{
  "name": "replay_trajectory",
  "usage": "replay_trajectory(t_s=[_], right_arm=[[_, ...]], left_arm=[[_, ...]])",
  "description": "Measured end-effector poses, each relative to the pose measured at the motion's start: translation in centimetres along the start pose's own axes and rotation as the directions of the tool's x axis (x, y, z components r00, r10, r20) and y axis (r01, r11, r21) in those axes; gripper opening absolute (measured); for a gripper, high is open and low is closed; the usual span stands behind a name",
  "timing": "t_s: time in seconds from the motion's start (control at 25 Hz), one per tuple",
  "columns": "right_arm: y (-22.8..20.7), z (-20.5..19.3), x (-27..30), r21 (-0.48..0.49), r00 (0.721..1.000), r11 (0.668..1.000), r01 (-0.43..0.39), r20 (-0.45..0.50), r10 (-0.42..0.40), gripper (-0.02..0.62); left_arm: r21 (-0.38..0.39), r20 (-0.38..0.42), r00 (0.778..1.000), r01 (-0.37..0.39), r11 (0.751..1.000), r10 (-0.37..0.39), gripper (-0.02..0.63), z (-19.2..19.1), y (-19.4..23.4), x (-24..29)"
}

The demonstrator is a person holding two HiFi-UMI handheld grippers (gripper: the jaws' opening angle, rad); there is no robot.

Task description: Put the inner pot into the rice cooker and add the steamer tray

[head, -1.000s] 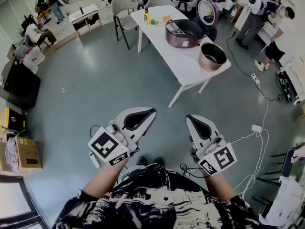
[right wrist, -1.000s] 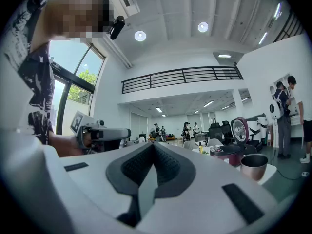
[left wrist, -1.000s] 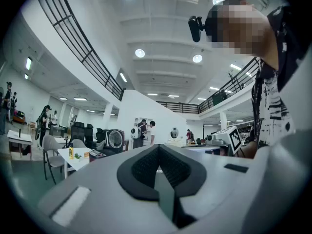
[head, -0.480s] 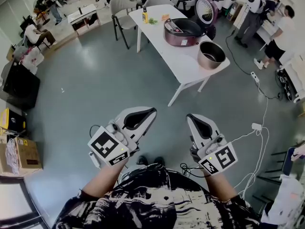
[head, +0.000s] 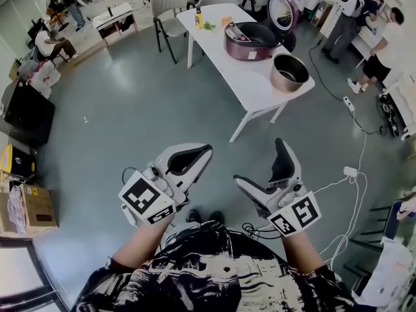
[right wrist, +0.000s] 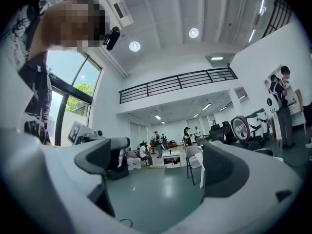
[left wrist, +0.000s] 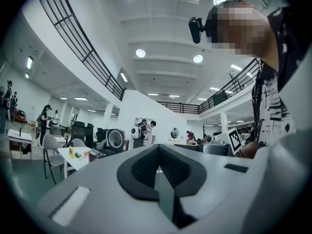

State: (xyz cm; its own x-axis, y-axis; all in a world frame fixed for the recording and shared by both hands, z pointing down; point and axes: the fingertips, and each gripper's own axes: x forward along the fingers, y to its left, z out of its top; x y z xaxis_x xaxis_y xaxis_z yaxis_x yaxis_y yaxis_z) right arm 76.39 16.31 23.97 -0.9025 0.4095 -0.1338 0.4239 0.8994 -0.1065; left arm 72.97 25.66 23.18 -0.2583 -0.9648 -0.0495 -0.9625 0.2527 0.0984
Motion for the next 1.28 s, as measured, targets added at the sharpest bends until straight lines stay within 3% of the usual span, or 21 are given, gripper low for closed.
replay_trajectory(t_s=[0.68,0.96,1.28], right_arm=[[-2.7,-2.7,3.9,0.007,0.994,0.996,-0.091,-0.057,0.091,0.537],[-3.5,-3.7,10.5,-0.015,0.991,0.992,-0.122,-0.054,0.121,0.537],[-4.8,-4.3,23.0,-0.042,0.994,0.994,-0.099,-0.05,0.097,0.537]], left_arm=[[-0.011,-0.013,0.99,-0.139,0.99,0.139,0.005,-1.7,4.9,-0.4],[-0.025,-0.005,0.986,-0.164,0.986,0.164,0.005,-2.0,11.6,-0.6],[-0.031,0.013,0.995,-0.102,0.994,0.102,0.005,-0.4,23.7,-0.3]])
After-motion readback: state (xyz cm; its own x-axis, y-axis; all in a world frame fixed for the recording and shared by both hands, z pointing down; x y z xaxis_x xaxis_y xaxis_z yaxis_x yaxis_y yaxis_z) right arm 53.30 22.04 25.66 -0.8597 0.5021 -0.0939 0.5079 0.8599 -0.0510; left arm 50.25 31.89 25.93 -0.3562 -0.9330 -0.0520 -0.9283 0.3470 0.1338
